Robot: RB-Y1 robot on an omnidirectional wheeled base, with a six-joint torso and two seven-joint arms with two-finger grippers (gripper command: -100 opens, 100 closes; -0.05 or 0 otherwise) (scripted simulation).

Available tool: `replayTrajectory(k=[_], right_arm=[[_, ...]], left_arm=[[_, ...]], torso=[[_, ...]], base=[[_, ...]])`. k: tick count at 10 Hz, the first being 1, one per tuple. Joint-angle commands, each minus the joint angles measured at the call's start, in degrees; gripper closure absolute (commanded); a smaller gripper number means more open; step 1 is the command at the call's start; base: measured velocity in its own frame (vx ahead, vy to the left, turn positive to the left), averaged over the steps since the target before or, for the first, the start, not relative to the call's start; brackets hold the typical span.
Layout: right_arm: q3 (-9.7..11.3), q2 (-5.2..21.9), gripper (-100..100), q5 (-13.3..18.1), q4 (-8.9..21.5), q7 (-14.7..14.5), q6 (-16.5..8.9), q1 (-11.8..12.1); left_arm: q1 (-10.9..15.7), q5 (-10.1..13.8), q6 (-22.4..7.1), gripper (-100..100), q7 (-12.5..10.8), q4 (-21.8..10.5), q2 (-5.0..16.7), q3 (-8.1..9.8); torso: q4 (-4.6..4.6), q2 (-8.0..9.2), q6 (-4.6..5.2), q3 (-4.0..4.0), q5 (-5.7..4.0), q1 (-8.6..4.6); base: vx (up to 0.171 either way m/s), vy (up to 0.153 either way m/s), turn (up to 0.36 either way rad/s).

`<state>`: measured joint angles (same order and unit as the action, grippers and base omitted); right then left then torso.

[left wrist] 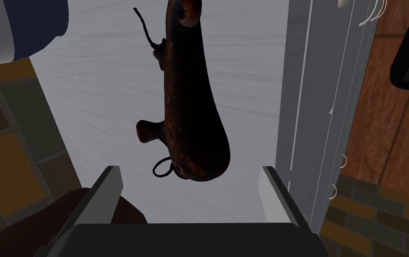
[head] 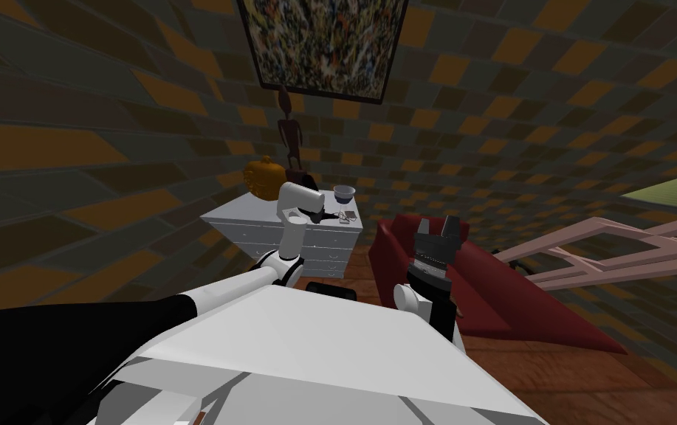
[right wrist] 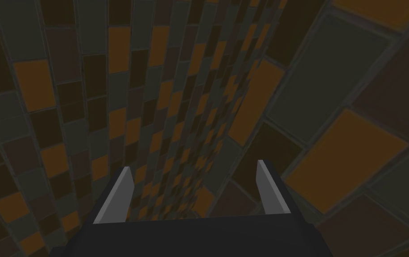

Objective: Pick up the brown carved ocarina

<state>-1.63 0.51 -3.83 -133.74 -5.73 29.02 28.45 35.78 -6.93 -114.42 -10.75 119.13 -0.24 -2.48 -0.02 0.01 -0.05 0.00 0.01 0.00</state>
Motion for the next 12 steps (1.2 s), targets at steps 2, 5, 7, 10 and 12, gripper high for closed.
replayTrajectory(k=[2, 5, 7, 10, 12], right_arm=[[0.00, 0.00, 0, 0.00, 0.00, 0.00, 0.00, 0.00], [0.00, 0.00, 0, 0.00, 0.00, 0.00, 0.00, 0.00], [0.00, 0.00, 0, 0.00, 0.00, 0.00, 0.00, 0.00], [0.00, 0.00, 0, 0.00, 0.00, 0.00, 0.00, 0.00], [0.00, 0.00, 0, 0.00, 0.00, 0.00, 0.00, 0.00]], left_arm=[[-0.61, 0.12, 2.78, -100, 0.06, -2.18, -0.05, 0.15], [-1.07, 0.21, 4.36, -100, 0.10, -3.44, -0.07, 0.22], [-1.15, 0.22, 4.57, 100, 0.10, -3.56, -0.08, 0.22], [-1.16, 0.22, 4.57, 100, 0.12, -3.57, -0.07, 0.21], [-0.61, 0.12, 2.78, 100, 0.06, -2.18, -0.05, 0.15]], torso=[[0.00, 0.00, 0.00, 0.00, 0.00, 0.01], [-0.01, -0.02, 0.00, -0.01, 0.00, 0.01], [0.03, -0.01, 0.01, 0.01, -0.01, 0.01], [0.03, -0.03, 0.01, 0.00, -0.01, -0.02], [0.05, -0.02, 0.01, 0.01, -0.01, -0.02]], base=[[0.003, -0.001, 0.002], [0.005, -0.001, 0.001], [0.000, 0.000, 0.000], [0.000, 0.000, 0.000], [0.000, 0.000, 0.000]])
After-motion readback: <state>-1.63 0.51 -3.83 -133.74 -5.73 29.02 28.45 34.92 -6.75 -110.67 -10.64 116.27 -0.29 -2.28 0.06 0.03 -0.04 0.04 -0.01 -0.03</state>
